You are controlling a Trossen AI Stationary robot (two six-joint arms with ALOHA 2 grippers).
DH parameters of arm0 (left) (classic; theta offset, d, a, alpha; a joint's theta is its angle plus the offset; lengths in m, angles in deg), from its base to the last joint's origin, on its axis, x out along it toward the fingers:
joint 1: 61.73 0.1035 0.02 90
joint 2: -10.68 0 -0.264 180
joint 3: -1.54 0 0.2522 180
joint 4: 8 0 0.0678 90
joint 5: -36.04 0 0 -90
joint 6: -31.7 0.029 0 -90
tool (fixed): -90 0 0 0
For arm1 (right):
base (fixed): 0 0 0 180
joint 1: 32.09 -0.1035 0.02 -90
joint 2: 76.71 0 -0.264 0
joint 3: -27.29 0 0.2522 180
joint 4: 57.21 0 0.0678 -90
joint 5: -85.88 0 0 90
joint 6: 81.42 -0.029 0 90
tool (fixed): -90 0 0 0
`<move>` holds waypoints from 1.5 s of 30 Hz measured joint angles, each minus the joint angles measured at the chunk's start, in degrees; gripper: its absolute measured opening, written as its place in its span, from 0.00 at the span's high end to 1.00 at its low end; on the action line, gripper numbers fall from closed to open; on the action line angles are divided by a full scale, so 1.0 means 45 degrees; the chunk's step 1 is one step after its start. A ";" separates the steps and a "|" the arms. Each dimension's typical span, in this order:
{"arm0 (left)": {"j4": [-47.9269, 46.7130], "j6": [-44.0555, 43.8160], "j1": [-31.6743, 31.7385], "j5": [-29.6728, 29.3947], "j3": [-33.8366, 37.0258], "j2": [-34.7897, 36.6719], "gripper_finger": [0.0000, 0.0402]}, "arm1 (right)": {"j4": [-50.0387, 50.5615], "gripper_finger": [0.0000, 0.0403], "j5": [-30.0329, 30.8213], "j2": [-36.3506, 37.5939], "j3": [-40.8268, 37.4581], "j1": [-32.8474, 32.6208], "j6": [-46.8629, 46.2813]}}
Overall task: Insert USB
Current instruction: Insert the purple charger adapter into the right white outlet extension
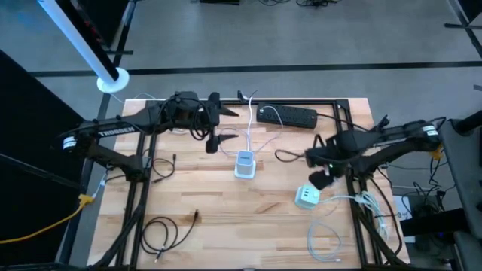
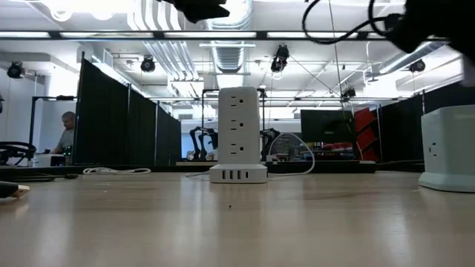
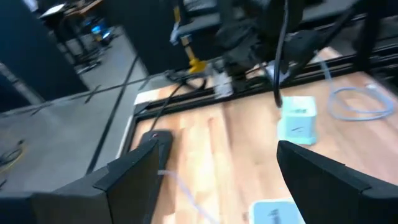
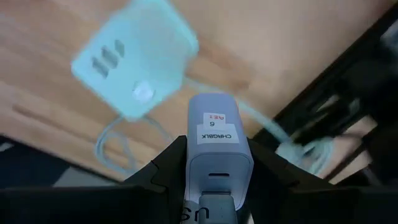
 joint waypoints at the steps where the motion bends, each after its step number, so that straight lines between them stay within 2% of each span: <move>1: -0.0007 -0.0001 -0.0106 0.0233 0.0000 0.0000 0.22 | -0.0005 0.72 -0.0067 0.0059 -0.0165 -0.0447 -0.0450; 5: -0.0046 -0.0294 -0.0529 0.0411 0.0000 -0.0288 0.22 | -0.1131 0.72 -0.0085 0.0084 -0.1027 -0.1942 -0.1447; 8: -0.0051 -0.1365 -0.0862 0.0249 0.0005 -0.0842 0.22 | -0.2772 0.72 0.0012 0.0084 -0.2055 -0.2757 -0.1779; 10: -0.0040 -0.2077 -0.1227 -0.0547 0.0010 -0.1201 0.22 | -0.3520 0.72 0.0397 0.0080 -0.2857 -0.3254 -0.2128; 16: -0.0346 -0.3489 -0.2614 -0.4264 -0.0750 -0.2144 0.22 | -0.5333 0.72 0.1879 0.0083 -0.4635 -0.4118 -0.2788; 23: -0.1760 -0.5473 -0.4052 -0.5354 -0.2945 -0.4272 0.22 | -0.8170 0.72 0.4971 0.0075 -0.4875 -0.4205 -0.1379; 28: -0.3207 -0.6367 -0.4696 -0.5511 -0.4622 -0.6123 0.22 | -0.8036 0.72 0.5142 0.0081 -0.4671 -0.4852 -0.1172; 32: -0.3458 -0.6942 -0.5081 -0.5505 -0.5322 -0.7406 0.22 | -0.7893 0.72 0.5720 0.0080 -0.4676 -0.6042 -0.1031; 36: -0.3435 -0.7228 -0.5463 -0.5510 -0.5580 -0.8172 0.22 | -0.7636 0.72 0.7983 0.0080 -0.4706 -0.7891 -0.0354; 40: -0.3438 -0.7275 -0.5656 -0.5718 -0.5620 -0.8456 0.22 | -0.7388 0.72 1.0596 0.0079 -0.5056 -0.9623 -0.1590; 45: -0.3394 -0.7222 -0.5653 -0.6271 -0.5632 -0.8456 0.22 | -0.7822 0.72 1.1762 0.0068 -0.6183 -1.0893 -0.3399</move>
